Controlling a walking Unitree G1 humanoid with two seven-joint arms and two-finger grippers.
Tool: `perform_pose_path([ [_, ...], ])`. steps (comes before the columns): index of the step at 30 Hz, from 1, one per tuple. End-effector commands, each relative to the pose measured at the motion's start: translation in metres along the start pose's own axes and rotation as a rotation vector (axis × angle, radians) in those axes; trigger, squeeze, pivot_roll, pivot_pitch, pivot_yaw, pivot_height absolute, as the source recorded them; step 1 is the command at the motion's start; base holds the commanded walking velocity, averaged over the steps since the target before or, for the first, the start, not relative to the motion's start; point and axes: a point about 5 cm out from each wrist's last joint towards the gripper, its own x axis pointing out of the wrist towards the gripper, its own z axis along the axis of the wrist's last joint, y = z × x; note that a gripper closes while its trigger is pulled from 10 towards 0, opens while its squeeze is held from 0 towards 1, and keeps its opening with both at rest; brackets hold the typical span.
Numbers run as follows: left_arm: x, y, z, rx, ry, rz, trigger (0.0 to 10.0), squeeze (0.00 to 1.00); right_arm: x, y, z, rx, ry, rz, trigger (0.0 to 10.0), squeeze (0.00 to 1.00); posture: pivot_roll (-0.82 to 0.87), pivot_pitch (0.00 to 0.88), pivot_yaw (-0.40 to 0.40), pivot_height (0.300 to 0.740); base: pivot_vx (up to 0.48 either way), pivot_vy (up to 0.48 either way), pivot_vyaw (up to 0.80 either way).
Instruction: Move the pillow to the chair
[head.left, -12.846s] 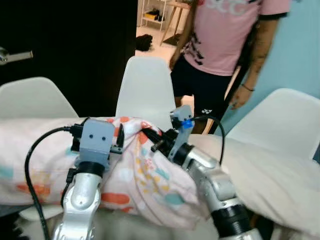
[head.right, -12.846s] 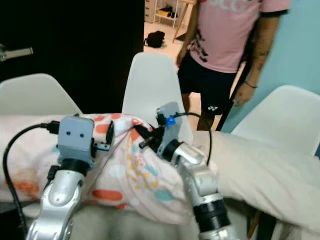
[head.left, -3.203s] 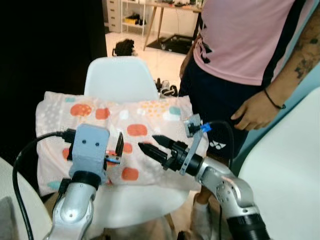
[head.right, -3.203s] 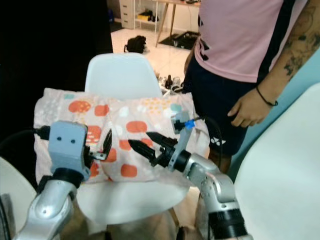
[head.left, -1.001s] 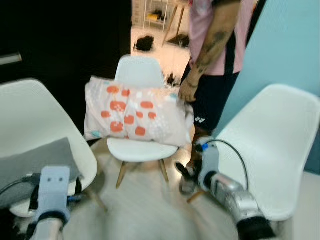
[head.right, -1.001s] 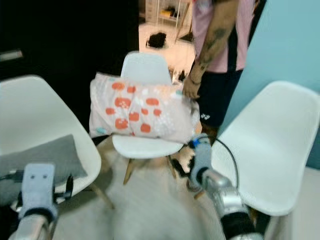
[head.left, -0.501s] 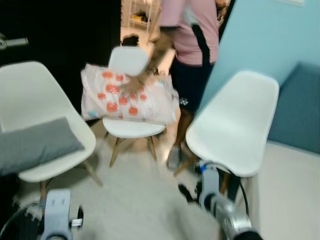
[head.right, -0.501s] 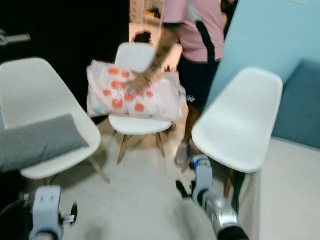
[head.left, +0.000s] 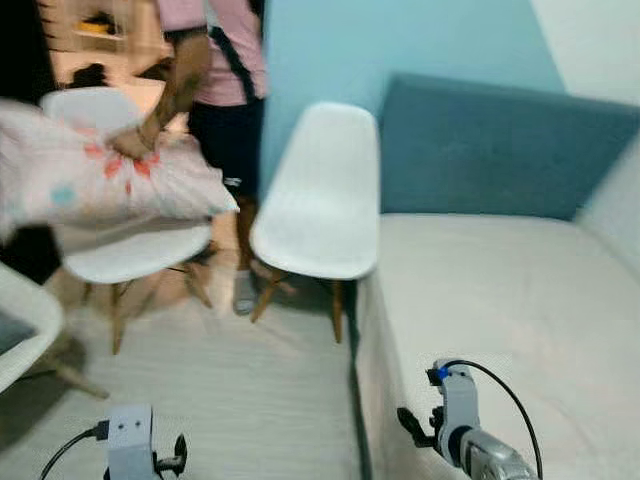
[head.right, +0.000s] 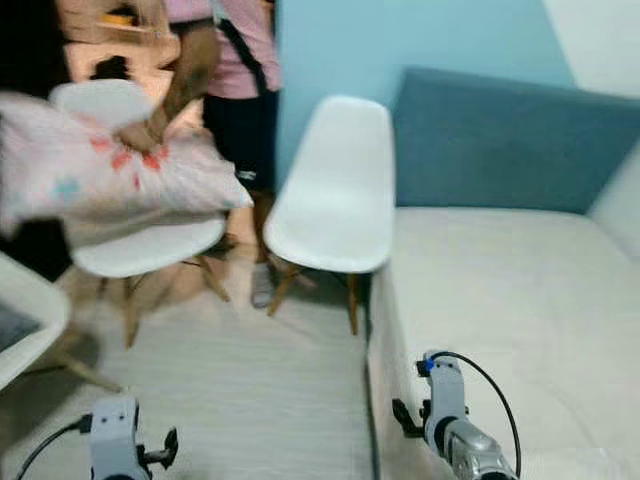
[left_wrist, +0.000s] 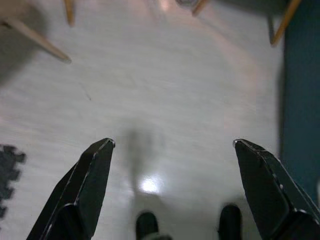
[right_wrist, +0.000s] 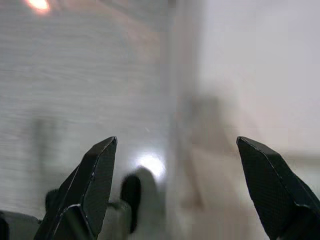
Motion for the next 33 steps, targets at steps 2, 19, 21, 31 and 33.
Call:
perform_pose_path([
  [2, -0.005, 0.005, -0.020, -0.019, 0.058, 0.005, 10.0, 0.00, -0.003, -0.005, -0.009, 0.008, 0.007, -0.031, 10.0, 0.00, 0.11, 0.000, -0.123, 0.740, 0.000, 0.000, -0.78],
  [19, -0.034, -0.009, -0.072, -0.008, 0.181, 0.008, 10.0, 0.00, -0.008, -0.010, -0.019, -0.029, 0.025, -0.038, 10.0, 0.00, 0.10, 0.000, -0.117, 0.740, 0.000, 0.225, -0.23],
  [21, -0.031, -0.009, -0.067, -0.005, 0.158, 0.010, 10.0, 0.00, -0.008, -0.011, -0.019, -0.026, 0.024, -0.039, 10.0, 0.00, 0.10, 0.000, -0.116, 0.740, 0.000, 0.420, 0.00],
  [31, -0.026, -0.010, -0.058, 0.051, 0.098, 0.014, 10.0, 0.00, -0.009, -0.012, -0.021, -0.029, 0.021, -0.041, 10.0, 0.00, 0.11, 0.000, -0.115, 0.740, 0.000, 0.418, 0.00],
  [33, -0.026, -0.011, -0.058, 0.070, 0.101, 0.004, 10.0, 0.00, -0.005, -0.005, -0.016, -0.040, 0.014, -0.032, 10.0, 0.00, 0.11, 0.000, -0.112, 0.740, 0.000, 0.000, -0.22],
])
